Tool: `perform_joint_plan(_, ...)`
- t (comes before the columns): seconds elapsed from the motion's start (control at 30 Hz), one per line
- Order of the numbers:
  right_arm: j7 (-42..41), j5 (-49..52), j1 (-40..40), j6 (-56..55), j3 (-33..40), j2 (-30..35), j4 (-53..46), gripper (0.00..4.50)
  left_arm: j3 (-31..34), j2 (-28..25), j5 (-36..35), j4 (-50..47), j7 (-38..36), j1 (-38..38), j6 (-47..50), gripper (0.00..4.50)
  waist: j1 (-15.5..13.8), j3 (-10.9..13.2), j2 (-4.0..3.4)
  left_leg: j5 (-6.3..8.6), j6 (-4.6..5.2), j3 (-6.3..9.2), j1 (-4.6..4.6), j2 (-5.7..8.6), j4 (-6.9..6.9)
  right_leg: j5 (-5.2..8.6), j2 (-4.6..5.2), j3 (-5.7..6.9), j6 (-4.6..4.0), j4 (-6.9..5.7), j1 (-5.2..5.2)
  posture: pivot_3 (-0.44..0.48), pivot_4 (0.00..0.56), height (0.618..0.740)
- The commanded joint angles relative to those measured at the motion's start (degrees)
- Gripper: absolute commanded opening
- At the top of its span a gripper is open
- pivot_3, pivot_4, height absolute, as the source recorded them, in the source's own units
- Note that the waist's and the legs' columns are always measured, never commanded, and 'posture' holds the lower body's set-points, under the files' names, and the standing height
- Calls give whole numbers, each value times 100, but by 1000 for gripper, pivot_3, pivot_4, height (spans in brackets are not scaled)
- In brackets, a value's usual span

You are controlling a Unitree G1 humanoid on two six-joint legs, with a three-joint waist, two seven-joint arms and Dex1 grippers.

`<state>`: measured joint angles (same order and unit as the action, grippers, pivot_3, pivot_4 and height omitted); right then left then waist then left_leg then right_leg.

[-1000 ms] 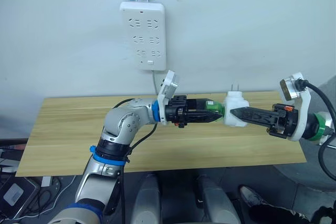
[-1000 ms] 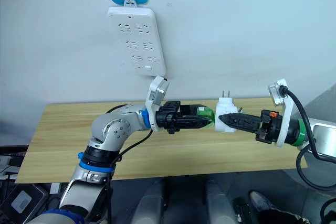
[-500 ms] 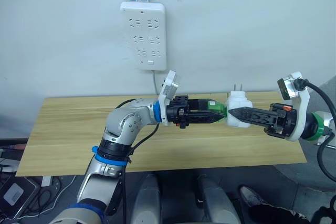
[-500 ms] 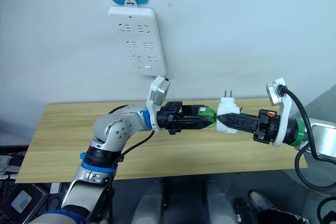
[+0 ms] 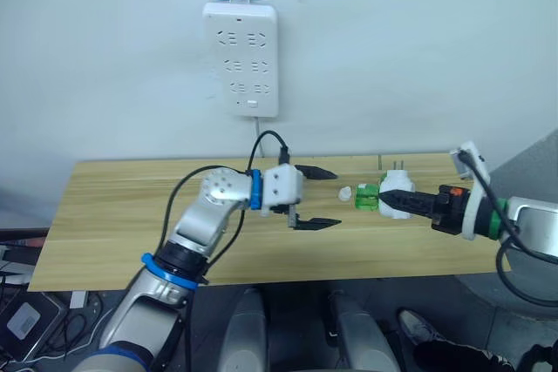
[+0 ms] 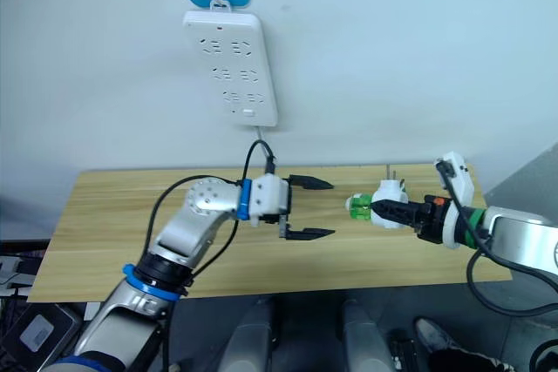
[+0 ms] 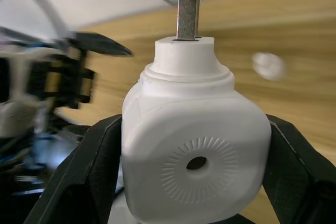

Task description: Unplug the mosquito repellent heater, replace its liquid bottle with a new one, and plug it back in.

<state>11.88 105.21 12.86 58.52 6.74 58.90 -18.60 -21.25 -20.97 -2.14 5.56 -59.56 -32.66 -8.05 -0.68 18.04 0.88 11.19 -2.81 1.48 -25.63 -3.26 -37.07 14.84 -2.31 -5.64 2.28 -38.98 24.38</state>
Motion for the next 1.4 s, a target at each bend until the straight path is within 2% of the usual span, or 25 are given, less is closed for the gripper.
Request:
perform_joint_plan(0.03, 648, 165, 188, -249, -42, -76, -212, 3273, -226, 53, 684, -209, 517, 109, -760, 4500, -7, -1, 0, 0, 0, -1, 0, 4, 1, 0, 3, -2, 0, 0, 0, 113, 259, 740)
perform_joint_plan(0.13, 1053, 304, 281, -339, -147, -148, -321, 3273, -362, 128, 1363, -292, 1067, 135, -885, 4500, -27, -1, 0, 0, 0, 0, 0, 5, 1, 0, 5, -1, 1, -1, 0, 113, 259, 740)
perform_joint_plan(0.33, 1642, 635, 316, -626, -333, -294, -725, 3273, -477, 578, 2228, -351, 1954, 122, -170, 4500, -33, -1, 0, 0, 1, 2, -1, 6, 2, -1, 5, 2, 1, -2, 0, 102, 261, 740)
perform_joint_plan(0.67, 2056, 779, 452, -927, -652, -471, -1026, 3270, -711, 935, 2559, -467, 2190, 62, 316, 4500, -31, -1, 1, -1, 3, 4, -1, 8, 2, -1, 6, 3, 1, -4, 0, 105, 263, 740)
perform_joint_plan(0.77, 2093, 779, 472, -954, -675, -485, -1041, 3268, -735, 932, 2515, -494, 2087, 78, 443, 3932, -31, -1, 1, -1, 3, 4, -1, 8, 2, -2, 6, 3, -1, -4, 0, 105, 263, 740)
perform_joint_plan(0.9, 2118, 779, 497, -1013, -684, -500, -1026, 3245, -771, 925, 2459, -559, 2001, 115, 558, 2670, -31, -1, 1, -1, 3, 5, -1, 8, 2, -2, 6, 4, -1, -4, 0, 103, 262, 740)
perform_joint_plan(0.97, 2120, 779, 493, -1028, -695, -499, -1036, 3211, -781, 926, 2462, -565, 1982, 115, 583, 2260, -31, -1, 1, -2, 3, 5, -1, 8, 1, -3, 6, 5, -1, -4, -1, 103, 261, 740)
perform_joint_plan(1.2, 1971, 764, 663, -990, -787, -590, -1229, 3160, -799, 898, 2428, -520, 2008, 104, 545, 2261, -30, -1, 1, -2, 4, 6, -1, 8, 2, -4, 7, 5, -4, -4, -1, 100, 260, 740)
perform_joint_plan(1.33, 1827, 712, 698, -1028, -751, -668, -1336, 4418, -780, 866, 2420, -402, 2095, 90, 427, 2261, -31, -4, 1, -2, 4, 7, -1, 8, 1, -5, 7, 7, -6, -5, -1, 101, 253, 740)
perform_joint_plan(1.4, 1658, 363, 758, -919, -699, -546, -1407, 4500, -731, 855, 2416, -285, 2171, 69, 358, 2261, -32, -4, 1, -2, 4, 8, -1, 8, 2, -5, 7, 8, -6, -5, -1, 101, 250, 740)
